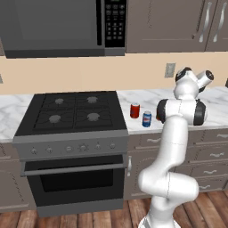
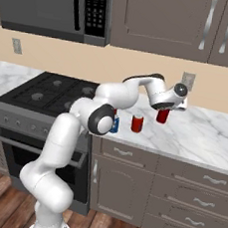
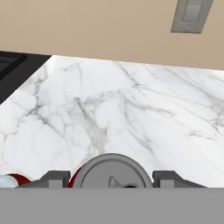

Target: Four empty soda cans are scattered around the kitchen. Gather all the cans and cluster them next to the stove for recycling.

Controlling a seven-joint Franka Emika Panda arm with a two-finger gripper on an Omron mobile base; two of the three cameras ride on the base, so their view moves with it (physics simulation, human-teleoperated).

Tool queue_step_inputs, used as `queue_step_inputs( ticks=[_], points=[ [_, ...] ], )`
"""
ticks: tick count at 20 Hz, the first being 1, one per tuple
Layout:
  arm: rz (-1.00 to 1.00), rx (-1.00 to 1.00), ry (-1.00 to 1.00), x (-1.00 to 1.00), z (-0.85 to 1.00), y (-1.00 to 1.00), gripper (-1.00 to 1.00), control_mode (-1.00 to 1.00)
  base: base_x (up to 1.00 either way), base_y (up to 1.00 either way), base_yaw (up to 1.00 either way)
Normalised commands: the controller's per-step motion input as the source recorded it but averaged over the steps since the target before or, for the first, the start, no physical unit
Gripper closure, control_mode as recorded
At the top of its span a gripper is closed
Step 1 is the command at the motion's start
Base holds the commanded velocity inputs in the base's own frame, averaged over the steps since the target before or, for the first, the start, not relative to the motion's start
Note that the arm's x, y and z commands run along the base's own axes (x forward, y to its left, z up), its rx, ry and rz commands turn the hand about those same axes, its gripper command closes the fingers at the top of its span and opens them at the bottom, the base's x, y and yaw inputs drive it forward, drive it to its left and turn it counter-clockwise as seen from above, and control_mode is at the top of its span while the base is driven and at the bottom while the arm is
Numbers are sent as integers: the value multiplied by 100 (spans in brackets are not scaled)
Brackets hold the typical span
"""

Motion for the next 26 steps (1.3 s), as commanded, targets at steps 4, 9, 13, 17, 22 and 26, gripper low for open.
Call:
queue_step_inputs(
  ticks=[4,9,13,17,22,26],
  points=[
    [0,0,-2,31,-3,11,100,-100,0,0,0],
    [0,0,-4,19,-1,19,100,-100,0,0,0],
    [0,0,-4,11,0,25,100,-100,0,0,0],
    [0,0,-3,11,-2,33,100,-100,0,0,0],
    [0,0,-2,15,-6,37,100,-100,0,0,0],
    [0,0,-5,9,-2,38,100,-100,0,0,0]
  ],
)
